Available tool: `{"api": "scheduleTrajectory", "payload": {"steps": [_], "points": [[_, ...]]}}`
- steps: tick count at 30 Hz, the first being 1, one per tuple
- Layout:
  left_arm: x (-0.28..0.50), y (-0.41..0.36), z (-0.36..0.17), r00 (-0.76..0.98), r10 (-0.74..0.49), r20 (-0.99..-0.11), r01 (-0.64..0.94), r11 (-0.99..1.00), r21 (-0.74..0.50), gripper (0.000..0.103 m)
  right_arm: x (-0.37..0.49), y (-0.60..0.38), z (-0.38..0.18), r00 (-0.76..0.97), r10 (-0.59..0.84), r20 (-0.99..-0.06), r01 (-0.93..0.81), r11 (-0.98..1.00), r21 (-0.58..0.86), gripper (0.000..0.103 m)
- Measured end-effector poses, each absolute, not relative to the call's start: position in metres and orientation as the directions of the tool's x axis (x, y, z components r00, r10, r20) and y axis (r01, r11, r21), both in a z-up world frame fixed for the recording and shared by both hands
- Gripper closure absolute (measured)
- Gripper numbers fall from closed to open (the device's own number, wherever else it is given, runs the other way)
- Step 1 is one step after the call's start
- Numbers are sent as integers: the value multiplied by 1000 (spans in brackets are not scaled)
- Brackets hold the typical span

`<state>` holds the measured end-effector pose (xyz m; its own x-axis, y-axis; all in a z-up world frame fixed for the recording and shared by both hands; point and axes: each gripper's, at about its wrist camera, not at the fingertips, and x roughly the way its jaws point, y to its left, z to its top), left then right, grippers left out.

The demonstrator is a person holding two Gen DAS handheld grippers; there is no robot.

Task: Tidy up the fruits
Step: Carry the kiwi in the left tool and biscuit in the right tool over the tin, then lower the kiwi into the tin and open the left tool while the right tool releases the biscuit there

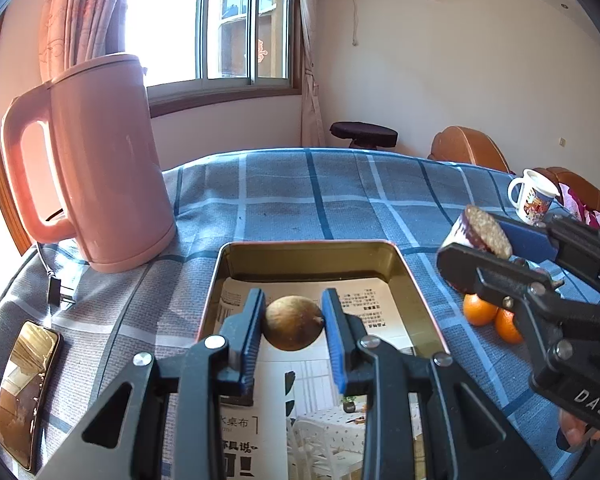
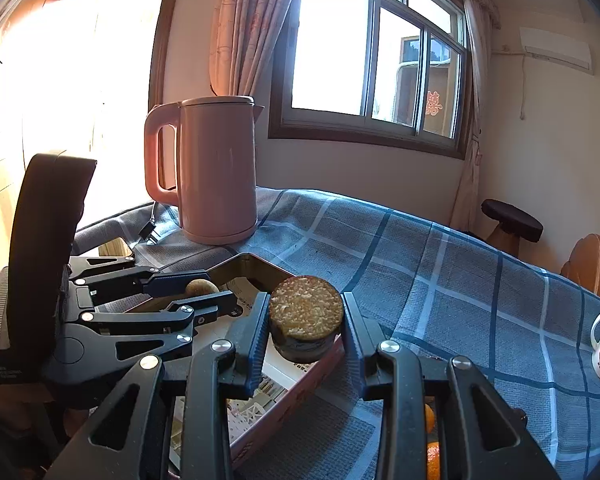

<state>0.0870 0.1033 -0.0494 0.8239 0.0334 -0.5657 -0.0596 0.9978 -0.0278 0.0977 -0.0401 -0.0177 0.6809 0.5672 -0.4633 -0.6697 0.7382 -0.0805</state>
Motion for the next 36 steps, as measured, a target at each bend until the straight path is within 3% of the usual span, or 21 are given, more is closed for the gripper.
{"api": "scheduleTrajectory", "payload": {"steps": [36], "points": [[101, 109, -67, 775, 64, -628, -76, 997, 9, 72, 103, -14, -57, 609, 549, -572, -710, 698, -87, 67]]}}
